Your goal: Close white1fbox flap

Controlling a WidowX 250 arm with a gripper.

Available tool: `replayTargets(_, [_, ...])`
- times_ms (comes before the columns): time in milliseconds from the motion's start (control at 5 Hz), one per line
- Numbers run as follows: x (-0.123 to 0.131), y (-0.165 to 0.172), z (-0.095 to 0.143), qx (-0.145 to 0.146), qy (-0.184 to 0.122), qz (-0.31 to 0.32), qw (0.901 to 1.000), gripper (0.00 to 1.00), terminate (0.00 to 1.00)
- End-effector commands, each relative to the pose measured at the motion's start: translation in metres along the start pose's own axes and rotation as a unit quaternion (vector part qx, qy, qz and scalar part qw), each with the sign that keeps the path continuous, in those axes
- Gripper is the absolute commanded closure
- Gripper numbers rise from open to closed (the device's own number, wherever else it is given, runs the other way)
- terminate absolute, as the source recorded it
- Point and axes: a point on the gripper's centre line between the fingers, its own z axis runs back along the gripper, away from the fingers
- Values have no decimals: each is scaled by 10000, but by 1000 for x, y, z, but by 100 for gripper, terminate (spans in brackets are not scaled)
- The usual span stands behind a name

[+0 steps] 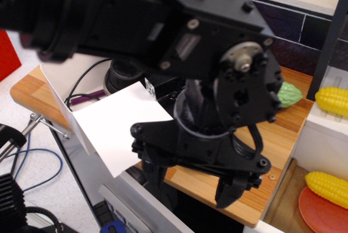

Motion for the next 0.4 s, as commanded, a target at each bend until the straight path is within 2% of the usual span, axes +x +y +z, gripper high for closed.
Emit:
replayTargets(0, [0,0,0,0,0,0,10000,0,0])
replayTargets(200, [-4,-10,-10,-50,-193,204,9996,0,0])
